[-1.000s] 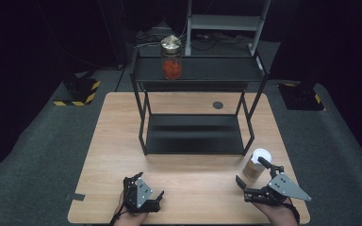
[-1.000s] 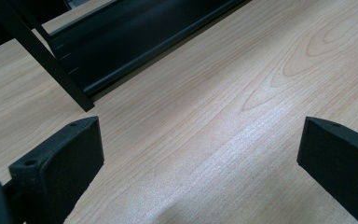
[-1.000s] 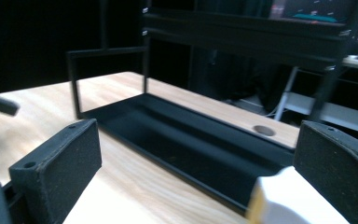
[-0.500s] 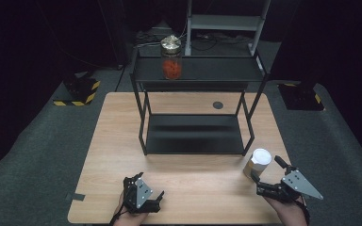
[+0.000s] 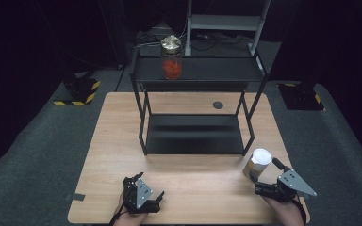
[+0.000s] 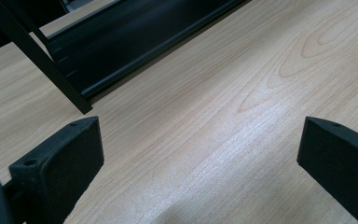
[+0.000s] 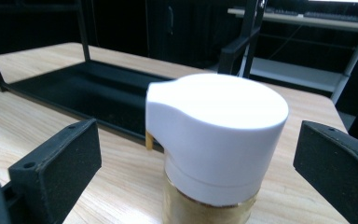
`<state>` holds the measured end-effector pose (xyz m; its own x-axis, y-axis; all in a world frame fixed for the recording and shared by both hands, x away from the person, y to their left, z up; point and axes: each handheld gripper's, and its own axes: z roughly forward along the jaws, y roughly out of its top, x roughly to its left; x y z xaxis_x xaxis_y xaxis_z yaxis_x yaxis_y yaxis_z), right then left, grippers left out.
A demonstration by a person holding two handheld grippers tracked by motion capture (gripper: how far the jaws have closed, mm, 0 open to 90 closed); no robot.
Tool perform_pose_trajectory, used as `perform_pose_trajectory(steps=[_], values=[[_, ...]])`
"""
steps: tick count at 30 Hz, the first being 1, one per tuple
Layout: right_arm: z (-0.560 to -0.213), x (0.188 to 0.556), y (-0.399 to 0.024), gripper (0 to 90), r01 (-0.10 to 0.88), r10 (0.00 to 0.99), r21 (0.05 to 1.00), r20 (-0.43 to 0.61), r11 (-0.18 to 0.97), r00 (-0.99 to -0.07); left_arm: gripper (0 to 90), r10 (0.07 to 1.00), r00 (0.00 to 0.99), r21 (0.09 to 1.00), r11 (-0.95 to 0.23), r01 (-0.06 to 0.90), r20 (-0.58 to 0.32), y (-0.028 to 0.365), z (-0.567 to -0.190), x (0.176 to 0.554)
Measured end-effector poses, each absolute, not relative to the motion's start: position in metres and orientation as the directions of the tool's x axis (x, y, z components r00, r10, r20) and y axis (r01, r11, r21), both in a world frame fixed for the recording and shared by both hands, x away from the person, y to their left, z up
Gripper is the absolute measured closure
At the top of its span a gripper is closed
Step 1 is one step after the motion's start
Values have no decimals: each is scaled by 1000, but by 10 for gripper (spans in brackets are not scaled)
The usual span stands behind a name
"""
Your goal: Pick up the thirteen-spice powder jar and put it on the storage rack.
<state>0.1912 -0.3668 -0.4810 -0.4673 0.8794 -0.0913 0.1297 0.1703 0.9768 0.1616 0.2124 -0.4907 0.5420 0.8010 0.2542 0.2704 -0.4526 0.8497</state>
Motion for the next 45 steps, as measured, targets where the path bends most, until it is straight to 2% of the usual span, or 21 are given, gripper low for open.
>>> perform_pose_trajectory(steps=[8, 16, 31, 41, 45], values=[[-487, 200, -366, 9, 158, 876, 970, -90, 185, -473, 6, 801, 542, 850, -452, 271, 253, 213, -491, 162], [-493, 207, -362, 73, 187, 889, 965, -81, 183, -451, 6, 805, 541, 854, -442, 274, 244, 214, -491, 161], [-498, 213, -361, 175, 177, 886, 963, -103, 202, -451, 6, 809, 540, 858, -432, 276, 233, 215, -491, 160], [-501, 213, -362, 232, 168, 892, 968, -93, 185, -442, 6, 809, 540, 861, -428, 275, 230, 216, -491, 159], [-503, 214, -365, 281, 168, 891, 972, -70, 161, -448, 6, 810, 540, 863, -425, 275, 226, 217, -491, 159]])
